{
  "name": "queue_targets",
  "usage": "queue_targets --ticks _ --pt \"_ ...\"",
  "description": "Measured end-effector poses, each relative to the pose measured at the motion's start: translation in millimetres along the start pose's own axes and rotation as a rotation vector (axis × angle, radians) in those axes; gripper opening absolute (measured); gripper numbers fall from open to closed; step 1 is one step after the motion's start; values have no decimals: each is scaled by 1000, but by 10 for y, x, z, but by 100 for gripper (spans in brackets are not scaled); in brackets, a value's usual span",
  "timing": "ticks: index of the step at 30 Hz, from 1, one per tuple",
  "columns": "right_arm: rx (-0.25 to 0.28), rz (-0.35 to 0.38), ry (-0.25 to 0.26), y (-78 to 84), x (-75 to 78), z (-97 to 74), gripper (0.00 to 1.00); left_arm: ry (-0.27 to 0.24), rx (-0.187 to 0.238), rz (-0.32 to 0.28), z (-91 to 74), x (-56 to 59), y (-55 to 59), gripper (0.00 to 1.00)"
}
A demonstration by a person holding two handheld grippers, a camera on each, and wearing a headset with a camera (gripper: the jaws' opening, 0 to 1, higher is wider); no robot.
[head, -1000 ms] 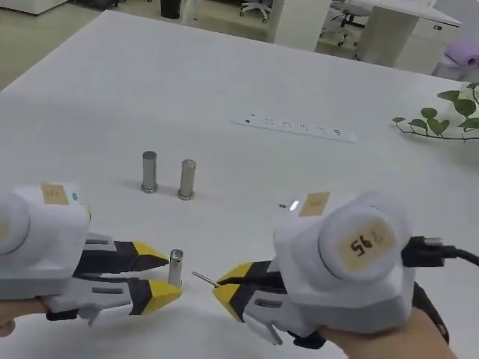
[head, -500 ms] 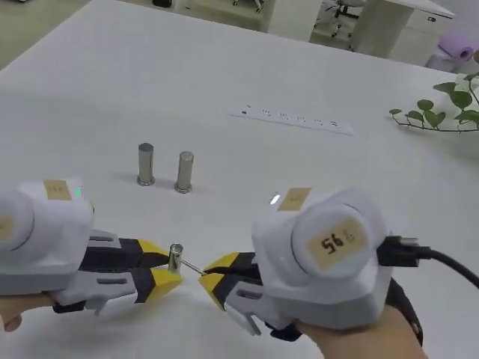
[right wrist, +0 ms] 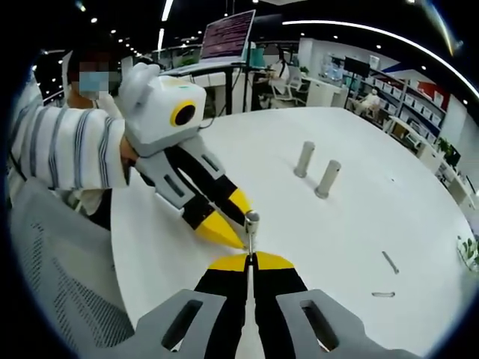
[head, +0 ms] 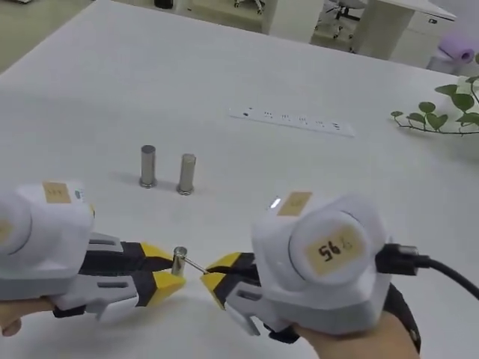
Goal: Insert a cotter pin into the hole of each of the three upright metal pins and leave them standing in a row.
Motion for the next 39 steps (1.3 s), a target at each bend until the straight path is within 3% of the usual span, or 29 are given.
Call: queue_targets --ticks 7,12,19,29,39 --pt "-6 -33 -26 -8 36 12 2 -4 11 -4 -19 15 -14 12" --pt "-26 -114 -54 -39 79 21 2 2 13 -12 -23 25 -11 12" --pt "-32 -161 -100 -60 106 53 2 -8 21 -26 -21 7 3 8" --pt "-28 -161 -130 -74 107 99 2 -2 29 -43 -19 18 9 8" --pt "-18 -138 -128 -102 61 165 3 -10 46 -81 -11 65 17 8"
Point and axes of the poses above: the centre of the closed fingertips' face, and the gripper's own axes: z roughly forward along the fingers, x roughly to its right, y roughly out of its underside, the point moved 9 cm from there along -z, roughly backward along the fingers, and after that the axes turned 9 degrees about z, right-handed, at the moved point
